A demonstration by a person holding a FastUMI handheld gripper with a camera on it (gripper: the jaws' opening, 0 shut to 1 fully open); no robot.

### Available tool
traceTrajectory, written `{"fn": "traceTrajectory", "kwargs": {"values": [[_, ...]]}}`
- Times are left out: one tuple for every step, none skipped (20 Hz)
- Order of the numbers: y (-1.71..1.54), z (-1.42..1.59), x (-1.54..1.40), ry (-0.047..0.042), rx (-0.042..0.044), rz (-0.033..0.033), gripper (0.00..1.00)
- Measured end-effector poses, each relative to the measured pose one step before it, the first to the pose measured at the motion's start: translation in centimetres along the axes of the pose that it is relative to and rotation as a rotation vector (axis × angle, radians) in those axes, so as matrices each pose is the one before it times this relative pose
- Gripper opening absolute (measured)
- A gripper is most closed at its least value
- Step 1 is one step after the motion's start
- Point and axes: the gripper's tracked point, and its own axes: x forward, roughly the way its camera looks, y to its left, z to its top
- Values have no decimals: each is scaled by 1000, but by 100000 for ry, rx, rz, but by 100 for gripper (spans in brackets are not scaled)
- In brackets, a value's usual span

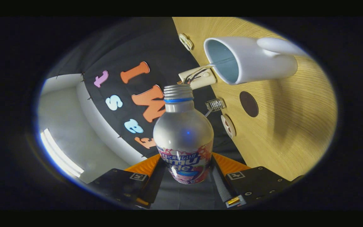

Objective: Take the bottle from table, then pour the juice into the cup, finally place the bottle on the coaster

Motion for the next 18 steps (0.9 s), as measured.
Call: {"fn": "traceTrajectory", "kwargs": {"values": [[156,-103,46,273,598,472,77],[91,14,87,-121,65,255,76],[113,-40,24,-96,-53,430,77],[123,137,100,-366,164,555,77],[111,15,72,-166,-369,272,76],[173,159,58,-333,-33,464,77],[293,123,69,-314,-66,89,77],[39,29,106,-43,306,54,77],[150,-32,-8,96,955,328,77],[103,-77,113,115,585,258,77],[95,-68,-176,-41,257,397,77],[61,68,35,-216,20,424,77],[128,41,132,-132,-48,514,77],[27,60,57,2,266,563,77],[178,-12,163,-73,160,240,77],[51,20,18,-150,84,240,77],[96,75,-120,-208,222,280,77],[61,12,19,-78,211,482,77]]}}
